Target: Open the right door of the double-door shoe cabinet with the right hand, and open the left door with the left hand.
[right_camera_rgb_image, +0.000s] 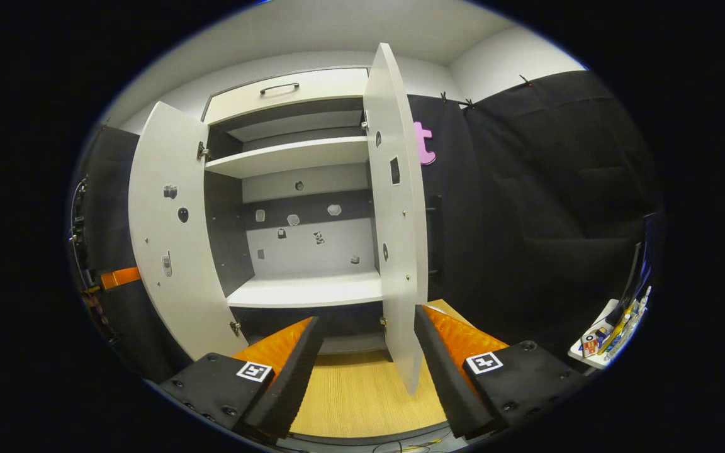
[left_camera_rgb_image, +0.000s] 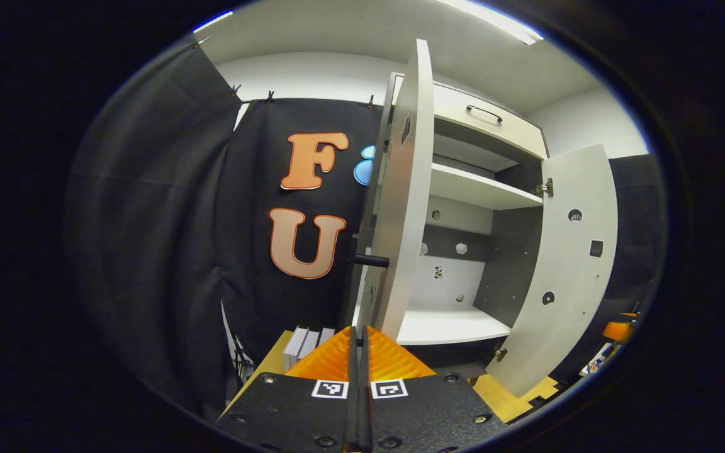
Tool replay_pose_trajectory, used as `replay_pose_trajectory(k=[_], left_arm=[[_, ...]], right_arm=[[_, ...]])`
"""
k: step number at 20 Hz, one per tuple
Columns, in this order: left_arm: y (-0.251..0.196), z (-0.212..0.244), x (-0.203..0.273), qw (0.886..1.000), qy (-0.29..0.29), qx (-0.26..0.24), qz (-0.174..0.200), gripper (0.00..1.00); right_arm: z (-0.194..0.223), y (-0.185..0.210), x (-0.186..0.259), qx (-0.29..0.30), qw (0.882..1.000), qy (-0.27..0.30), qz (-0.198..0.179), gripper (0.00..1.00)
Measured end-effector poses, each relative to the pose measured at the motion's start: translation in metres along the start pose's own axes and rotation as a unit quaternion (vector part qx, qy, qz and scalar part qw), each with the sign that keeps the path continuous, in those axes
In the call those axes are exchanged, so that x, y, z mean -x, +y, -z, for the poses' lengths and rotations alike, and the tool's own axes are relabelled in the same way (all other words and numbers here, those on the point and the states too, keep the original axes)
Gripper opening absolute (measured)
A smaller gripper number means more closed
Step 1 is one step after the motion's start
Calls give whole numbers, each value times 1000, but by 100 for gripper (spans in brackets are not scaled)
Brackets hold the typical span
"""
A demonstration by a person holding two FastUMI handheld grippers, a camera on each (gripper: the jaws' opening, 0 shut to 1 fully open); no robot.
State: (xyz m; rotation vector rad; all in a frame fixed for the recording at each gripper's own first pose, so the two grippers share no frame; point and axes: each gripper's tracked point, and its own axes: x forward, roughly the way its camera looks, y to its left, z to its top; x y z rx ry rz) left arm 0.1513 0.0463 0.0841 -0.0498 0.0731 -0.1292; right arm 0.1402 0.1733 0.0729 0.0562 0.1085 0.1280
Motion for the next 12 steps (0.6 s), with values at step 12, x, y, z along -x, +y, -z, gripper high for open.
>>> replay_pose_trajectory(k=[12], left_arm=[[-23,-36,67,997,-21,-60,-43,21]], right_arm=[[-19,-1,20,6,1000,-15,-2,96]])
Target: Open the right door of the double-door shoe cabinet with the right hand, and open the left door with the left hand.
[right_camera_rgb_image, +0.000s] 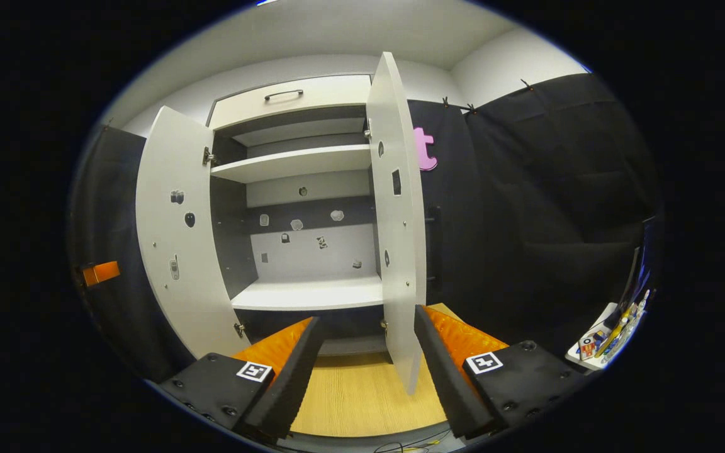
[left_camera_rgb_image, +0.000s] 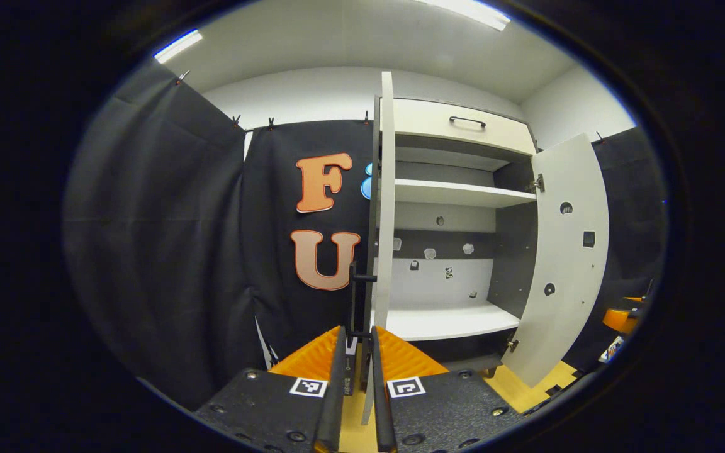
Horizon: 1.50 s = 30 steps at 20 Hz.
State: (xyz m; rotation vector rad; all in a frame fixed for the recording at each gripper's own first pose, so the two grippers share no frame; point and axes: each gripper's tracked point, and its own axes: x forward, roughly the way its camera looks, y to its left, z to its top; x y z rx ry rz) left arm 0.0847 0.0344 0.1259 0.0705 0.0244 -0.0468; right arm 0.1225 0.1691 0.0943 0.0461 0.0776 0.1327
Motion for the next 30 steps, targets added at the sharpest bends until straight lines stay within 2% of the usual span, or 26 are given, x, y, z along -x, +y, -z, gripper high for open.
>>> replay_pose_trajectory(k=[5,7,8,11,12,13,18,22,24,25,26,30], left_arm=[[-18,-11,16,1000,-10,-6,8,30],[-26,-12,24,1000,-8,-6,17,41],[-26,-13,27,1000,-9,-5,18,49],[-23,-11,36,1000,-6,0,12,58],[-20,-10,39,1000,-4,1,9,65],[-18,-11,41,1000,-3,0,6,68],[-10,-12,49,1000,-6,-6,-7,85],[-11,-15,53,1000,-9,-6,-7,88],[-14,-16,53,1000,-12,-8,-8,95],[-15,-16,53,1000,-12,-8,-7,95],[-16,-16,53,1000,-12,-7,-7,95],[-15,-19,56,1000,-16,-4,-13,94]], right_arm=[[-18,-6,17,8,1000,-17,2,96],[-25,-10,24,12,1000,-23,5,96],[-28,-12,27,16,999,-28,6,96],[-39,-11,33,24,999,-41,7,96],[-41,-9,36,24,999,-44,5,96],[-42,-7,38,23,999,-46,3,89],[-38,-4,43,28,999,-43,-1,89],[-34,-3,47,28,999,-39,-2,89],[-32,-4,48,28,999,-36,-2,89],[-31,-4,47,28,999,-35,-1,89],[-30,-5,48,28,999,-34,-1,97],[-30,-8,49,28,999,-33,1,96]])
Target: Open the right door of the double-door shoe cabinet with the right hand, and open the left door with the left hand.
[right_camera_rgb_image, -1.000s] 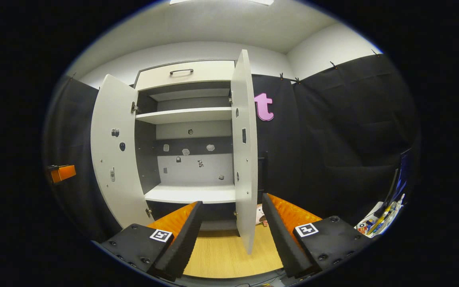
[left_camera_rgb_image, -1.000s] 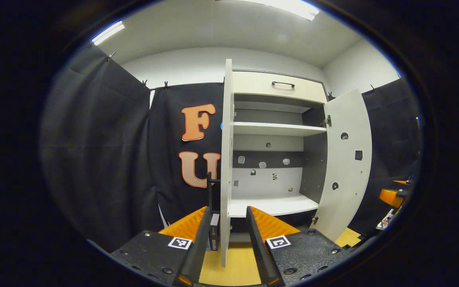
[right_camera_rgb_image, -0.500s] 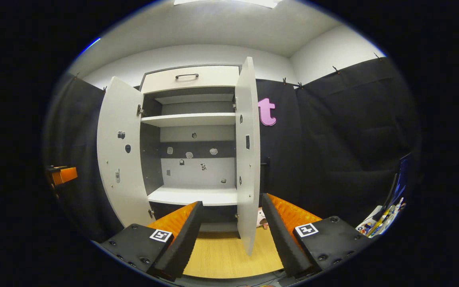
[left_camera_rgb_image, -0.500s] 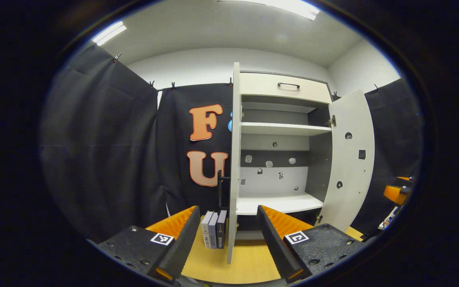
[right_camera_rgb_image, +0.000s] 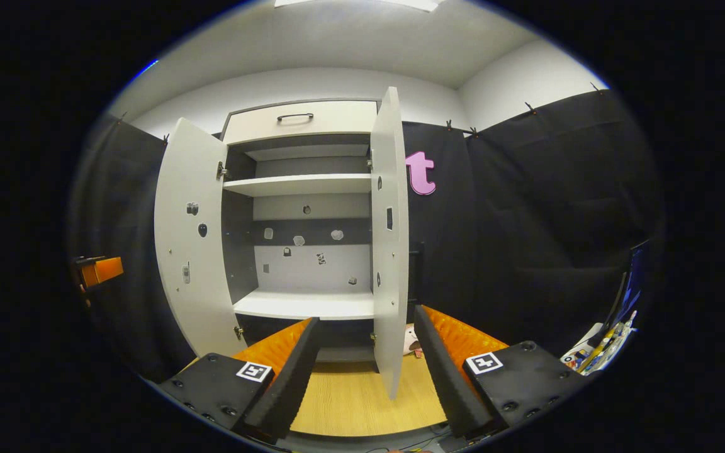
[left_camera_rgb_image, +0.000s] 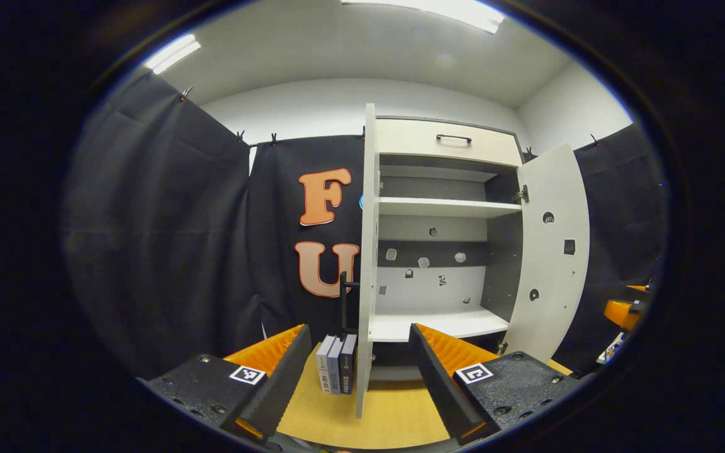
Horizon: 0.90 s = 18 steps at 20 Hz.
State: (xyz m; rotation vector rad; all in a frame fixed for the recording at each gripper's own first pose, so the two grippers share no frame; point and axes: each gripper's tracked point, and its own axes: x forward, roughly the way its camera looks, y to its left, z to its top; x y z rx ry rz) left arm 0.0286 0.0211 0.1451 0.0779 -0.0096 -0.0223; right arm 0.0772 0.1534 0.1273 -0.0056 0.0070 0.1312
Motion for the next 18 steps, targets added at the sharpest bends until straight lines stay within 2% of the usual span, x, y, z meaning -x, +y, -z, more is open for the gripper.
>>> replay_pose_trajectory(k=[3,4,5,8,9,10,11,18], left_arm=[[2,-3,0,1000,-4,-1,-6,96],[3,-4,1,1000,-6,-2,-7,95],[4,-5,1,1000,-9,-3,-8,95],[2,-5,1,1000,-11,-3,-7,94],[2,-5,2,1000,-12,-3,-7,94],[4,-4,2,1000,-11,-2,-8,94],[5,-4,2,1000,-10,-2,-9,94],[12,-2,1,1000,-11,-4,-12,94]], right_arm=[[-1,0,1,-2,1000,0,0,97],[-1,0,1,-1,1000,-1,0,89],[0,-1,1,0,1000,0,1,96],[2,-2,2,0,1000,3,4,96],[3,-1,2,0,1000,3,3,89],[4,-1,2,0,1000,4,4,96],[4,0,2,0,1000,5,5,89],[6,1,2,0,1000,6,10,89]])
